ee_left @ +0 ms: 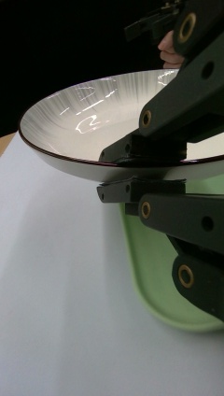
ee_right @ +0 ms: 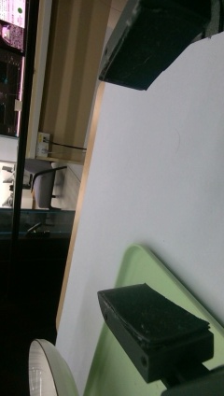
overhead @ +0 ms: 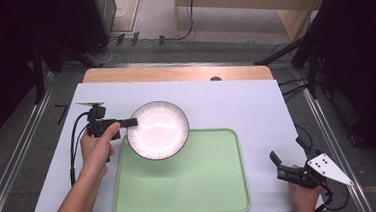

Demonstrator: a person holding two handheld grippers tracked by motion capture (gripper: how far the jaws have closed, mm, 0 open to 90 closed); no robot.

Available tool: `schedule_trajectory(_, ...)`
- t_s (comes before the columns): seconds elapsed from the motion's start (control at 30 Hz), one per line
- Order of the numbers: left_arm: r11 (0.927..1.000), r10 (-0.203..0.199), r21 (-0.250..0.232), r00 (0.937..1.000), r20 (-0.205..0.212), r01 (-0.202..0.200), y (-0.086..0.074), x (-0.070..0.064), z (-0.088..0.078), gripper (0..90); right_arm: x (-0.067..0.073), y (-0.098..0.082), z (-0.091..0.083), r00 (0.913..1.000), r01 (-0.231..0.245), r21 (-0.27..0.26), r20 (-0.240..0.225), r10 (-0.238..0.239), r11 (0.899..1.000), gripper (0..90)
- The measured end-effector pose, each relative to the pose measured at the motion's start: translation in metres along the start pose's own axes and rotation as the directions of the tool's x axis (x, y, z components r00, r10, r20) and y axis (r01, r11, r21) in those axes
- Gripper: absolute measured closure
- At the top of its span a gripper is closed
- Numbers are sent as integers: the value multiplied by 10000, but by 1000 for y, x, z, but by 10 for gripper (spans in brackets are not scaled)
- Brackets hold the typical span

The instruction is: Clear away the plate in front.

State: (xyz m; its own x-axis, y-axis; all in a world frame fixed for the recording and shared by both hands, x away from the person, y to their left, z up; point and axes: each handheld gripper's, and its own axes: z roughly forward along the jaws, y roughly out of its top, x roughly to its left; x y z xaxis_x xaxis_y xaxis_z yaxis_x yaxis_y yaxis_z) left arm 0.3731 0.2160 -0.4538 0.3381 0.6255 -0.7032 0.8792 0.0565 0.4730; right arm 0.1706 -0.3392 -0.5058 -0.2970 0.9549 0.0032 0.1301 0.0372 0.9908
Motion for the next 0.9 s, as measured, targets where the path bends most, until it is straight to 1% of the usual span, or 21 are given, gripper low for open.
schedule_trajectory(0.03, 10000, -35, 34, 10000, 49, 35, -3, -1, 1, 845, 0, 0, 0, 10000, 1, 3, -5, -1, 10000, 7)
schedule_trajectory(0.07, 9999, 25, 102, 9999, 99, -26, -6, -2, 3, 845, 0, 0, 0, 10000, 2, 1, -1, -2, 10000, 7)
schedule_trajectory(0.2, 9995, 33, 315, 9997, 224, -41, -18, -7, 7, 845, 0, 0, 0, 10000, 10, -7, 1, -10, 10000, 7)
schedule_trajectory(0.3, 9985, 164, 519, 9993, 324, -181, -27, -10, 10, 843, 0, 0, 0, 10000, 9, -9, -1, -9, 10000, 7)
schedule_trajectory(0.4, 9970, 205, 737, 9987, 467, -239, -36, -12, 14, 843, 0, 0, 0, 10000, 3, -6, -5, -3, 10000, 7)
schedule_trajectory(0.47, 9960, 156, 864, 9983, 565, -205, -43, -14, 17, 843, 0, 0, 0, 10000, 5, 0, -10, -5, 10000, 7)
schedule_trajectory(0.53, 9946, 208, 1005, 9980, 600, -268, -49, -15, 21, 842, 0, 0, 0, 10000, 1, 2, -7, -1, 10000, 7)
schedule_trajectory(0.73, 9903, 260, 1343, 9963, 820, -369, -63, -21, 31, 841, 0, 0, 0, 10000, 4, 4, 0, -4, 10000, 7)
schedule_trajectory(0.87, 9876, 251, 1521, 9962, 839, -377, -69, -22, 36, 841, 0, 0, 0, 10000, -1, -2, 13, 1, 10000, 7)
schedule_trajectory(0.9, 9870, 257, 1566, 9971, 715, -367, -71, -22, 40, 841, 0, 0, 0, 10000, 2, -3, 9, -2, 10000, 7)
